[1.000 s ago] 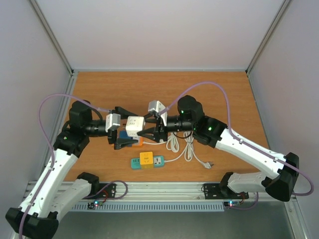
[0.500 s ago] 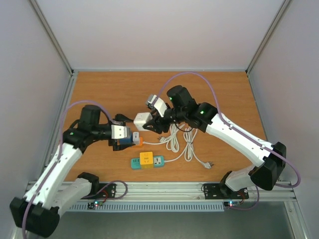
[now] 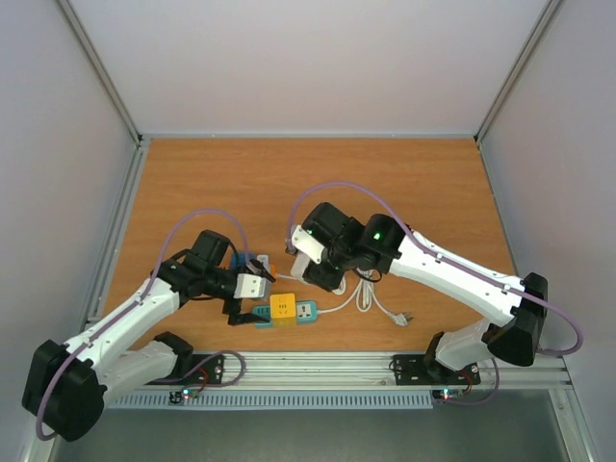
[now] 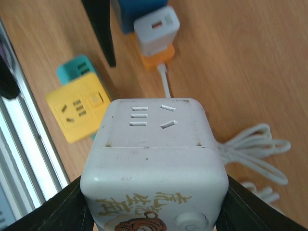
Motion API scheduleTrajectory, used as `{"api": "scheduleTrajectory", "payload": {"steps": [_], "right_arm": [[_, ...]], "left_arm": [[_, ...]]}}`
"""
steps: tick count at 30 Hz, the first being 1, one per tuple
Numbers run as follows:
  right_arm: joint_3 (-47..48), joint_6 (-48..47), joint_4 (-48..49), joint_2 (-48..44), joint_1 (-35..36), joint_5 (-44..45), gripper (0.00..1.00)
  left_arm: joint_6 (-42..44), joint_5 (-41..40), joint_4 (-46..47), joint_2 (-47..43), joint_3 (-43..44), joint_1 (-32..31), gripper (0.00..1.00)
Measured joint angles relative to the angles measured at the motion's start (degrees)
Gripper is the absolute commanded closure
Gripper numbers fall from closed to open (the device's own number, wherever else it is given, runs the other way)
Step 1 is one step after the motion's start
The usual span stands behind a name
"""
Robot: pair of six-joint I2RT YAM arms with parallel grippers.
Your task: Insert the plug
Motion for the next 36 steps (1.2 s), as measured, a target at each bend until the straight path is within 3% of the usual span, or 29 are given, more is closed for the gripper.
{"api": "scheduleTrajectory", "payload": {"steps": [7, 18, 28, 36], "right_arm": [[1.42, 0.24, -8.44, 2.82, 4.31, 7.43, 0.99], [-0.52, -1.22, -12.17, 8.31, 13.09, 8.26, 0.99], [-1.49, -6.36, -11.65, 11.63, 18.23, 11.13, 0.99], [-1.11, -10.03, -10.82, 15.19, 18.21, 13.14, 0.99]], "left_arm": [[-5.51, -0.83, 8.24, 1.27, -3.43, -1.64, 0.0], [-6.21, -3.63, 10.43, 1.36, -4.48, -1.55, 0.0], [-2.6, -1.75, 4.81, -0.5, -2.8, 7.98, 0.0], [1.2, 0.0, 0.63, -1.29, -1.95, 10.95, 0.0]]}}
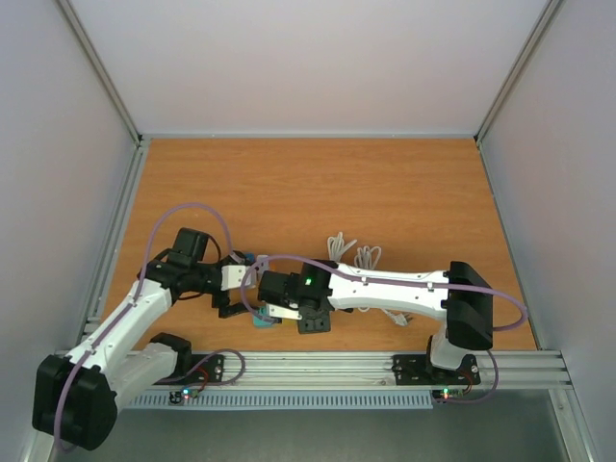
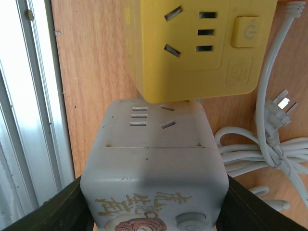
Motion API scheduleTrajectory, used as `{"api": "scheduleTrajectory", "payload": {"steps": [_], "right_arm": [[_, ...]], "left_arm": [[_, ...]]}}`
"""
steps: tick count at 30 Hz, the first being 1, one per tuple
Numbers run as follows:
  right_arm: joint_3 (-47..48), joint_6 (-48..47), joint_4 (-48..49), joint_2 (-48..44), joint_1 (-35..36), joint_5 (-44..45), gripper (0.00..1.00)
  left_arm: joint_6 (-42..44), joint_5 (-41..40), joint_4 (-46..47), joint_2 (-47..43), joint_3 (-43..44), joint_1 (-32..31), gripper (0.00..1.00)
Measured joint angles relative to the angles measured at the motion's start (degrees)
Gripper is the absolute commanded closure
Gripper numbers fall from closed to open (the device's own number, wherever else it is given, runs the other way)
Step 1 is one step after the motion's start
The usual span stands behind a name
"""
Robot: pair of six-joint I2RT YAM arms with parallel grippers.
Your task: Insert the plug
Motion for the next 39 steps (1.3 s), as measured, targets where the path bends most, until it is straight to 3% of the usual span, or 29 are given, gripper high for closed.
{"api": "scheduleTrajectory", "payload": {"steps": [39], "right_arm": [[6.34, -2.47, -2.03, 8.24, -3.17, 0.39, 0.99]], "left_arm": [[9.18, 1.81, -5.9, -2.25, 0.0, 1.7, 0.0]]}}
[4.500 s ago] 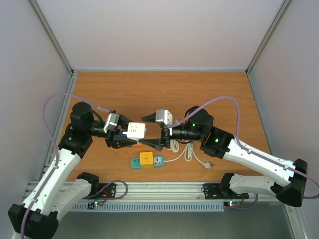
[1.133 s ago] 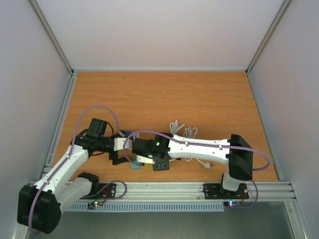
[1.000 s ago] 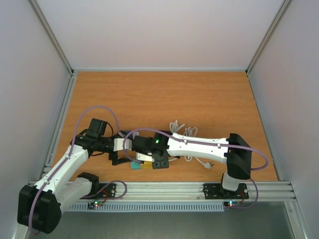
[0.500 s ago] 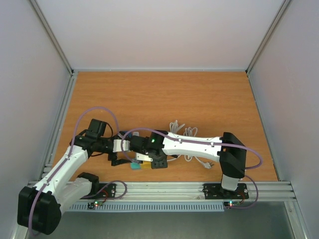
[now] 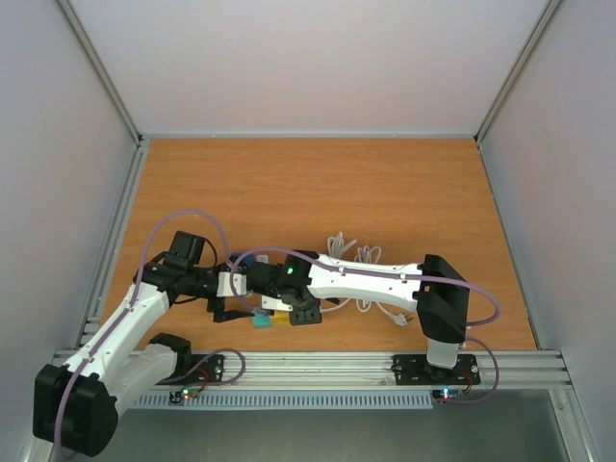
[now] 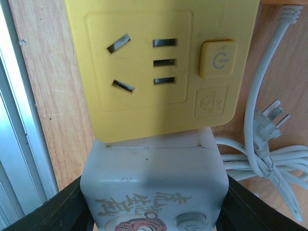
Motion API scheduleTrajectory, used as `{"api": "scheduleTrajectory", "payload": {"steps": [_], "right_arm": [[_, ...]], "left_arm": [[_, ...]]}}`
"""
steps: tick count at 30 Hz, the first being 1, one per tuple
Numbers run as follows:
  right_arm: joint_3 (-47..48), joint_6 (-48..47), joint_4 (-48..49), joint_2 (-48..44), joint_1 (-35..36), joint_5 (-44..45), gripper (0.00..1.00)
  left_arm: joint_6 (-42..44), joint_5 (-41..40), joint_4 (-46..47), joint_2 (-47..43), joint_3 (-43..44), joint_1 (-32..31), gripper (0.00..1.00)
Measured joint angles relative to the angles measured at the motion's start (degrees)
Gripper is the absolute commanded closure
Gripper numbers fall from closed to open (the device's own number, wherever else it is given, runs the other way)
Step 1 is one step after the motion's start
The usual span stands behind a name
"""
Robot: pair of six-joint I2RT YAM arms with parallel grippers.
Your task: Insert the plug
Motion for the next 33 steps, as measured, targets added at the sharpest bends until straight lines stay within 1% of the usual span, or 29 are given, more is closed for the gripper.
{"api": "scheduleTrajectory", "payload": {"steps": [11, 16, 20, 24, 27, 30, 33], "right_arm": [[1.9, 0.02, -1.51, 1.64, 0.0, 0.13, 0.99], [3.32, 1.51, -1.33, 2.25, -1.73, 0.5, 0.99], [1.53, 1.95, 5.88, -1.03, -5.97, 2.08, 0.99], [-6.47, 4.94, 19.34, -13.88, -11.98, 2.14, 0.99], [-8.96, 6.43, 25.66, -21.59, -14.86, 2.05, 0.99], [-11.34, 7.32, 28.94, -24.5, -14.53, 2.16, 0.99], [-14.78, 8.11, 30.14, -24.24, -14.71, 2.08, 0.99]], "left_arm": [[1.55, 0.42, -0.87, 0.02, 0.0, 0.0, 0.0], [-0.42, -0.13, -0.13, 0.0, 0.02, 0.02, 0.0], [-5.95, -1.4, 3.13, 0.0, 1.4, 0.9, 0.0], [-7.37, -2.08, 4.87, -0.35, 3.23, 1.14, 0.0], [-6.91, -2.29, 3.91, 0.07, 3.23, 1.11, 0.0], [-6.08, -2.4, 3.13, 0.79, 3.23, 1.11, 0.0], [-5.38, -2.62, 2.47, 1.27, 3.23, 1.11, 0.0]]}}
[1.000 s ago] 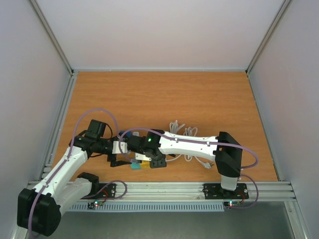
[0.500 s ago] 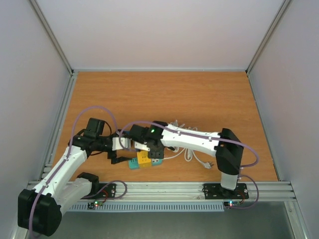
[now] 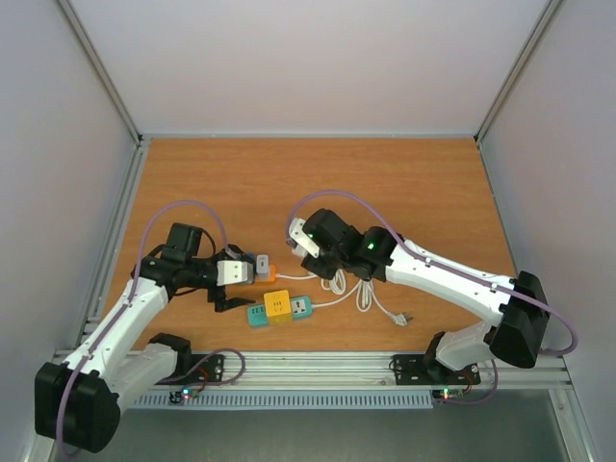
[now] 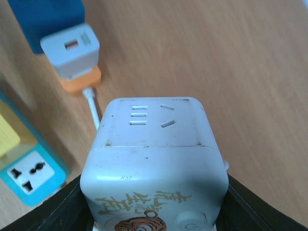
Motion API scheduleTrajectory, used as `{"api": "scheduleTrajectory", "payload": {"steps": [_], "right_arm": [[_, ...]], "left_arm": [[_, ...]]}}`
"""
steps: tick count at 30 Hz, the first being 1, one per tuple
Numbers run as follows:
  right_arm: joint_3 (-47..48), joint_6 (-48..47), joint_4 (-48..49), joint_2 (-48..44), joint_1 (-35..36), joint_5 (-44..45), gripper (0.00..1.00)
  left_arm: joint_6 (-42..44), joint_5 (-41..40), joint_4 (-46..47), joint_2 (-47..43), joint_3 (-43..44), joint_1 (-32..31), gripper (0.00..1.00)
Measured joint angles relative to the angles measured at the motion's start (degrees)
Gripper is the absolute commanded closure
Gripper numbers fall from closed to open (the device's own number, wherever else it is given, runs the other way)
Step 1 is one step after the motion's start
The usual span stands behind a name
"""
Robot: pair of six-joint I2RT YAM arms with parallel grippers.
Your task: Insert the plug
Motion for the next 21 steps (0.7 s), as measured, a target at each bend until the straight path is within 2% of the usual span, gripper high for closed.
{"api": "scheduleTrajectory", "payload": {"steps": [4, 9, 14, 21], "right_arm": [[-3.28, 0.52, -0.22, -0.2, -0.92, -2.99, 0.99], [-1.31, -0.44, -2.16, -0.68, 1.49, -6.99, 0.99], [3.78, -0.74, -2.97, -0.63, 4.13, -11.61, 0.99], [4.02, -1.79, -0.02, -0.7, 6.84, -19.63, 0.99]], "left_arm": [[1.44, -0.28, -1.01, 0.24, 0.0, 0.0, 0.01], [3.1, -0.13, -2.23, 0.22, 0.0, 0.0, 0.01], [-0.33, 2.56, -0.02, -2.54, 0.22, 0.0, 0.0], [-4.33, 7.67, 2.49, -2.05, 2.71, 0.0, 0.0]]}}
